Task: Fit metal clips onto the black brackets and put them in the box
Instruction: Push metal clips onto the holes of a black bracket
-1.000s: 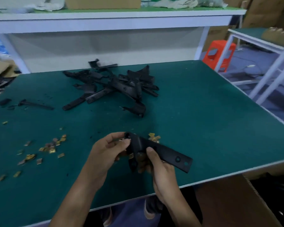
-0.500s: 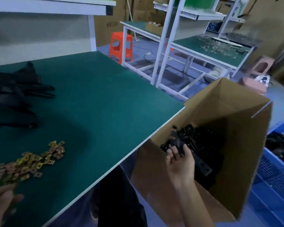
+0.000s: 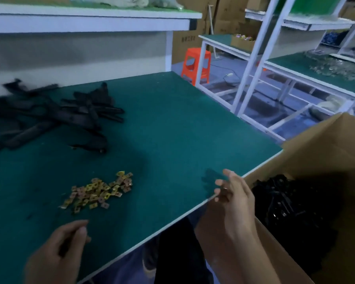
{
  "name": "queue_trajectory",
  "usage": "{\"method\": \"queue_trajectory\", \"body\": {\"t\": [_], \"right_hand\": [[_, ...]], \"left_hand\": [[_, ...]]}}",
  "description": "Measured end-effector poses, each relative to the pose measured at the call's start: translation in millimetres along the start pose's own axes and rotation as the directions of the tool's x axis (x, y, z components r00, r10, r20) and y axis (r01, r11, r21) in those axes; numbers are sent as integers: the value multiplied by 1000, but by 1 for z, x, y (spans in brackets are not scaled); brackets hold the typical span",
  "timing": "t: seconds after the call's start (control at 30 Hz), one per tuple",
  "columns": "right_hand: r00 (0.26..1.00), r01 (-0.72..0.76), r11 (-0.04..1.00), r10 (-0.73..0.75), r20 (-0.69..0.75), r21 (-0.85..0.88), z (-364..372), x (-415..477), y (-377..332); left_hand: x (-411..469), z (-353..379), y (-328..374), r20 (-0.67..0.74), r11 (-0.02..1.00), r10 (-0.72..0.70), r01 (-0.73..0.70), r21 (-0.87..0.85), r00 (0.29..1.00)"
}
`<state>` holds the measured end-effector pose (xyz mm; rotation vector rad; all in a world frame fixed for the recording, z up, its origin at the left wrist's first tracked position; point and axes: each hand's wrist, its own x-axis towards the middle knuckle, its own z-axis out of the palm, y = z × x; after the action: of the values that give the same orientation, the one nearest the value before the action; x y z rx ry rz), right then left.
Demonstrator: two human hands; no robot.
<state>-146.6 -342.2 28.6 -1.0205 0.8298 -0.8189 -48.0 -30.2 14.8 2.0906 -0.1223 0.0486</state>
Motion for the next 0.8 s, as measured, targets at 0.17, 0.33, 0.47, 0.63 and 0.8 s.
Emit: {"method": "queue_trajectory", "body": {"t": [0.17,0.33,0.47,0.63,0.8], "right_hand": [[854,271,912,-80,515,-308,116,-1,-9],[640,550,643,85,763,-533,242,14,32],[688,591,455,148,711,-666,302,25,70],[648,480,477,372,664,-736,319,31,73],[558,159,798,413,720,-581,265,10,42]], "left_hand": [[7,0,-4,-14,998,-64,64,-20,998],[5,2,-1,-7,998,-39,39,55,999],[5,0,-1,2,997,-40,40,66,999],[4,-1,-5,-12,992,92,-91,82,996],[7,-4,-8,31,998,-13,14,-58,999]]}}
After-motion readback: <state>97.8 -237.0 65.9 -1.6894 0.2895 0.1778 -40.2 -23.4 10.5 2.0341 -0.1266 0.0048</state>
